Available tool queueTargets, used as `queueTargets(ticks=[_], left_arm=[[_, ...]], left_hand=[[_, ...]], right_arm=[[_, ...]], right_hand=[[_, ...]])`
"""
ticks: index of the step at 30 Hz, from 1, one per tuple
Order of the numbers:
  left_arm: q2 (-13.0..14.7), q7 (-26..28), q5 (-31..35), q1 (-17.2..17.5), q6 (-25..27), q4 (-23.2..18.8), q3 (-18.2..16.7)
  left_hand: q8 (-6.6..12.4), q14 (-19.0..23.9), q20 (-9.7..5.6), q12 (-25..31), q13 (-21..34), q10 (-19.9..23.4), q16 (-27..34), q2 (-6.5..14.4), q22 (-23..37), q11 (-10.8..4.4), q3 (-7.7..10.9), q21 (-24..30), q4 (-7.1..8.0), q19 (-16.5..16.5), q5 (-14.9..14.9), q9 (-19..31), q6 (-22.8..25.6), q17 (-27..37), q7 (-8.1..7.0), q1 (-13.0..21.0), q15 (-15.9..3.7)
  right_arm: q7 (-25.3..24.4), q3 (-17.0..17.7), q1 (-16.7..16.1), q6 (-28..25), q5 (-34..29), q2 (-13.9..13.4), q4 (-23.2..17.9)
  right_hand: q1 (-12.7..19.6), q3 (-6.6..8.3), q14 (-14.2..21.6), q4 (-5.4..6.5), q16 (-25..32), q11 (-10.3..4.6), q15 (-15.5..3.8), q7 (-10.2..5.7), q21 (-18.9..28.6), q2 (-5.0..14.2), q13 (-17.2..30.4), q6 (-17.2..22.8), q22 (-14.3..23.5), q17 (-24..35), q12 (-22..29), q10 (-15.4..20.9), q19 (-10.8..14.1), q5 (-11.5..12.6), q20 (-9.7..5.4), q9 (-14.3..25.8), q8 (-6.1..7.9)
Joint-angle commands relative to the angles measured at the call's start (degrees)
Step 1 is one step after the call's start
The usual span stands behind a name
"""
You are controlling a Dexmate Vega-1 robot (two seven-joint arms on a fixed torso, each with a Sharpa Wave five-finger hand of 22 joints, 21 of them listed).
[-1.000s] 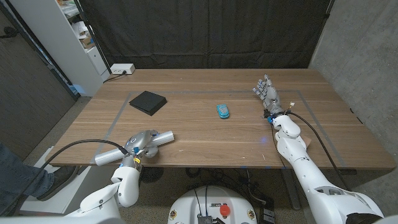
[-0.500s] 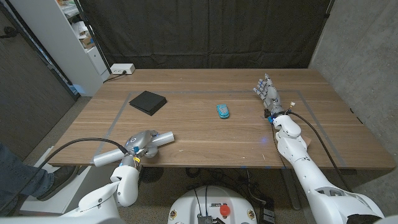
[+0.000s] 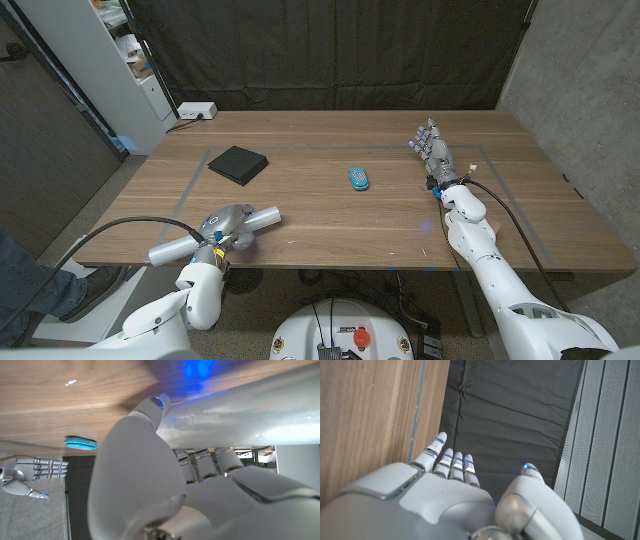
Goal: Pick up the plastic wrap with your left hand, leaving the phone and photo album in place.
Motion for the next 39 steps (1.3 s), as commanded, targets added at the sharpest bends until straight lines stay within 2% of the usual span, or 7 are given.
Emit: queueTargets(ticks=[1, 6, 13, 28, 39], left_arm=[[1.3, -0.3, -0.7, 2.0, -0.2, -2.7, -2.7], [2.1, 0.3, -1.1, 4.2, -1.4, -4.0, -4.9], [2.5, 0.4, 0.0, 5.3, -0.5, -5.6, -6.1], [2.9, -1.0, 2.0, 5.8, 0.4, -7.6, -7.4], [3.4, -2.3, 2.9, 7.2, 1.2, -9.8, -9.7]], left_hand=[[0.47, 8.6, -14.11, 0.2, 0.6, 0.9, 0.7, 9.1, 0.1, -0.06, 1.58, 0.7, -0.09, 16.4, 0.5, 0.5, 1.3, 0.5, -0.62, 8.0, -10.12], [0.49, 8.6, -14.16, 0.2, 1.1, 1.1, 0.7, 8.9, -0.1, -0.1, 1.62, 1.2, -0.08, 16.2, 0.6, 0.7, 1.5, 0.8, -0.54, 7.8, -10.07], [0.51, 8.8, -14.26, 0.2, 1.7, 1.5, 1.0, 8.8, -0.2, -0.18, 1.64, 2.0, -0.06, 16.0, 0.8, 1.0, 1.7, 1.4, -0.54, 7.5, -10.12], [0.23, 8.9, -14.41, 0.0, 3.1, 1.6, 1.1, 8.8, -0.4, -0.19, 1.87, 3.7, 0.0, 15.2, 1.0, 1.4, 2.0, 2.3, -0.63, 6.9, -10.06], [0.02, 9.1, -14.37, -0.1, 3.9, 1.8, 1.2, 8.9, -0.4, -0.1, 1.98, 4.8, 0.13, 14.9, 0.9, 1.5, 2.1, 2.8, -0.57, 6.3, -9.9]], right_arm=[[0.3, 0.3, -0.5, 0.1, 0.4, -0.2, -0.7], [0.4, 0.4, -1.0, 0.1, 0.6, -0.3, -1.2], [0.5, 0.6, -1.4, 0.2, 0.8, -0.4, -1.6], [0.9, 0.8, -1.3, 0.4, 1.1, -0.4, -1.1], [1.4, 0.8, -0.4, 0.8, 1.1, -0.2, 0.3]], right_hand=[[0.1, -0.18, 0.4, -0.04, -0.2, -0.01, 0.21, 0.04, -0.2, 0.41, 0.3, 0.3, 0.2, 0.2, 0.0, 0.3, -0.2, 0.2, 0.3, 0.2, -0.21], [0.1, -0.21, 0.4, -0.04, -0.2, 0.02, 0.19, 0.02, -0.2, 0.43, 0.3, 0.3, 0.2, 0.2, 0.0, 0.2, -0.1, 0.2, 0.24, 0.2, -0.19], [0.1, -0.25, 0.4, -0.05, -0.2, 0.02, 0.19, 0.04, -0.2, 0.46, 0.3, 0.3, 0.2, 0.2, 0.0, 0.2, -0.1, 0.2, 0.22, 0.2, -0.19], [0.1, -0.3, 0.6, -0.08, -0.1, 0.14, 0.18, 0.06, -0.1, 0.52, 0.3, 0.3, 0.2, 0.2, 0.1, 0.4, 0.0, 0.2, 0.33, 0.2, -0.19], [0.2, -0.34, 0.9, -0.13, 0.0, 0.11, 0.13, 0.03, 0.0, 0.6, 0.3, 0.3, 0.2, 0.2, 0.2, 0.7, 0.4, 0.2, 0.33, 0.2, -0.19]])
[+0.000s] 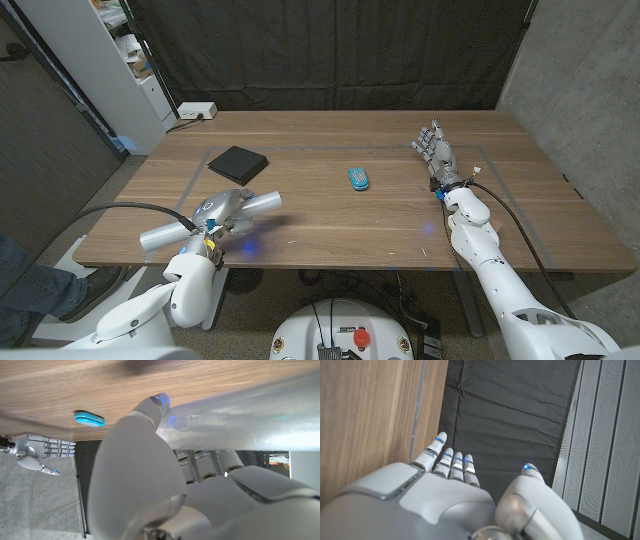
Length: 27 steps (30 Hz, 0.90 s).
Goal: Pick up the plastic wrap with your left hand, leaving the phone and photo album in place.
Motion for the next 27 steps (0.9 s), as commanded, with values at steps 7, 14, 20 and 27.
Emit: queueTargets(ticks=[7, 14, 20, 27], left_arm=[[0.6, -1.8, 2.4, 1.5, 1.3, -2.9, -2.7], [0.2, -2.7, 2.5, 2.3, 1.0, -3.5, -4.4], [0.1, -2.9, 3.5, 4.4, 1.2, -4.9, -6.9], [-0.3, -4.2, 4.9, 4.8, 0.8, -5.7, -8.5]], left_hand=[[-0.13, 8.2, -14.85, 0.1, 0.7, 1.1, 0.4, 8.9, 0.2, -0.82, 2.12, 1.0, 0.07, 14.1, 0.5, 0.3, 2.2, 0.4, -0.51, 6.1, -9.39], [-0.28, 8.8, -14.84, 0.1, 1.3, 1.6, 0.4, 8.8, 0.1, -0.69, 2.46, 1.9, -0.04, 13.9, 0.6, 0.5, 2.3, 0.7, -0.51, 5.9, -9.53], [-0.35, 8.9, -14.93, 0.0, 1.7, 1.7, 0.4, 8.7, 0.0, -0.78, 2.71, 2.4, -0.08, 13.9, 0.7, 0.6, 2.6, 0.9, -0.45, 5.7, -9.55], [-0.55, 9.0, -14.93, -0.1, 2.1, 1.8, 0.4, 8.7, -0.1, -0.82, 2.98, 3.0, -0.08, 13.7, 0.8, 0.6, 2.7, 1.1, -0.56, 5.5, -9.55]], right_arm=[[0.6, 0.1, 1.1, 0.4, 0.1, 0.2, 1.5], [0.5, 0.4, 1.0, 0.2, 0.1, 0.1, 1.0], [0.1, 0.6, 0.8, -0.1, 0.0, -0.2, 0.5], [0.1, 0.5, 0.9, -0.2, -0.1, -0.1, 0.5]], right_hand=[[0.2, -0.13, 0.7, 0.09, 0.0, 0.17, -0.19, 0.05, 0.0, 0.62, 0.3, 0.3, 0.2, 0.2, 0.2, 0.8, 0.5, 0.2, 0.36, 0.2, -0.19], [0.3, -0.16, 0.7, 0.07, 0.0, 0.15, -0.21, 0.01, 0.0, 0.65, 0.3, 0.4, 0.1, 0.2, 0.2, 0.8, 0.5, 0.2, 0.37, 0.2, -0.19], [0.3, -0.2, 0.8, 0.05, 0.0, 0.17, -0.19, 0.0, 0.0, 0.67, 0.3, 0.4, 0.1, 0.2, 0.2, 0.8, 0.6, 0.2, 0.34, 0.2, -0.16], [0.3, -0.24, 0.9, 0.03, 0.0, 0.25, -0.15, 0.05, 0.0, 0.71, 0.3, 0.5, 0.1, 0.2, 0.2, 1.0, 0.6, 0.2, 0.39, 0.2, -0.13]])
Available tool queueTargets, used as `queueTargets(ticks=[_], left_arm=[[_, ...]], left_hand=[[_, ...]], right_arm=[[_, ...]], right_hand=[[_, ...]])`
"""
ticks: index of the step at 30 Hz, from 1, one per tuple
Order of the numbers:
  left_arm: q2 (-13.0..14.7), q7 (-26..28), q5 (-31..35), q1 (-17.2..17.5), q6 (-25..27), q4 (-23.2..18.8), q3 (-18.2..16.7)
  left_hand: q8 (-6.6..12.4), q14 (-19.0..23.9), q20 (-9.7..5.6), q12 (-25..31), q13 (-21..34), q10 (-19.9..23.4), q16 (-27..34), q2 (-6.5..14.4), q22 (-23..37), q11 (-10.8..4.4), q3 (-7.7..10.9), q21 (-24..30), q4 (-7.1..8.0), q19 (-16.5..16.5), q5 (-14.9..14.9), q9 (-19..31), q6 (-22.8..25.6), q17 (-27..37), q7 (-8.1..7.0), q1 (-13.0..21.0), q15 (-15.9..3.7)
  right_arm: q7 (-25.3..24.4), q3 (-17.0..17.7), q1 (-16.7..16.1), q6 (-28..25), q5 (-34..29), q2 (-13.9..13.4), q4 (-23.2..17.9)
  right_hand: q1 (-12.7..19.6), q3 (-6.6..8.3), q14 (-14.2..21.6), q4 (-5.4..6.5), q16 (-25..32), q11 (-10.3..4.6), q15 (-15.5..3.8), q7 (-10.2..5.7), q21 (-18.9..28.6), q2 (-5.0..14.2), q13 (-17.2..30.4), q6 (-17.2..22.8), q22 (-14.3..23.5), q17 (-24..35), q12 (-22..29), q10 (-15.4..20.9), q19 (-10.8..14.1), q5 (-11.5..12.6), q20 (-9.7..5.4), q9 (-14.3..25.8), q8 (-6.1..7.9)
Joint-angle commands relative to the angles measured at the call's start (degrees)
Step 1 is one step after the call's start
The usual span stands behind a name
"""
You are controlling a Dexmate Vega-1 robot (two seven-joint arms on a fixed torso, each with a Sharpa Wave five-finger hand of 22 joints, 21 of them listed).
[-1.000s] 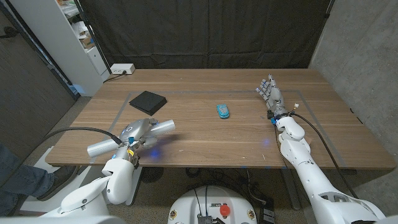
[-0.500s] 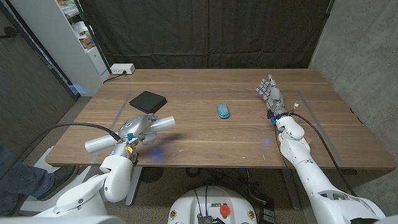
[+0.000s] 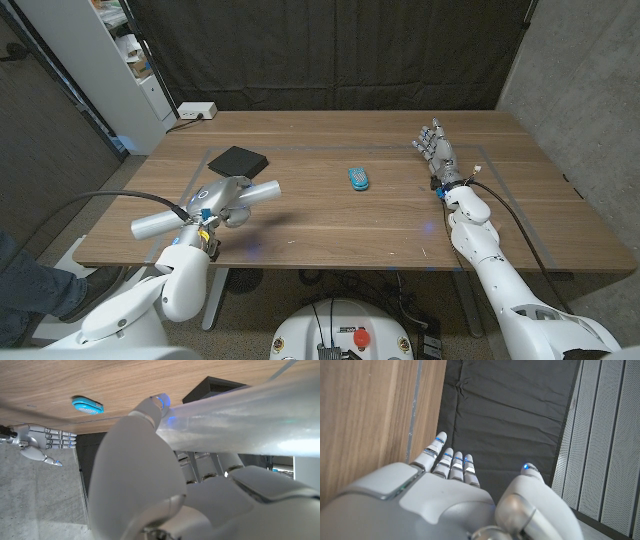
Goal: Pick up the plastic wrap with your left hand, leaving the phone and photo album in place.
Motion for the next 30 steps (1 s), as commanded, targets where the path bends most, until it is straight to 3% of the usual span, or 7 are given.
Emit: queueTargets(ticks=[1, 30], left_arm=[[-0.6, -2.0, 2.1, 3.2, -0.1, -3.2, -5.7], [-5.0, -6.5, 4.6, 5.2, -5.4, -1.2, -10.0]], left_hand=[[-0.09, 8.3, -15.15, 0.3, 0.5, 1.5, 0.2, 8.7, 0.1, -1.08, 3.02, 0.7, -0.08, 13.5, 0.5, 0.1, 2.7, 0.3, -0.57, 5.5, -9.5], [-0.58, 8.7, -15.31, -0.3, 2.1, 1.9, 0.2, 8.2, -0.3, -1.16, 4.18, 2.6, -0.26, 12.8, 0.8, 0.5, 3.1, 1.3, -0.45, 4.9, -9.54]], right_arm=[[-0.3, 0.1, 0.1, -0.5, -0.2, -0.1, -0.3], [-2.2, -0.8, -0.4, -1.0, -0.9, -0.3, -3.4]], right_hand=[[0.1, -0.25, 0.5, 0.02, 0.0, -0.07, 0.15, 0.03, 0.0, 0.49, 0.3, 0.5, 0.1, 0.2, 0.2, 0.7, 0.3, 0.2, 0.07, 0.2, -0.13], [0.1, -0.41, 0.7, -0.02, 0.0, -0.1, 0.13, 0.11, -0.1, 0.57, 0.3, 0.6, 0.2, 0.2, 0.2, 0.8, 0.4, 0.2, 0.13, 0.2, -0.12]])
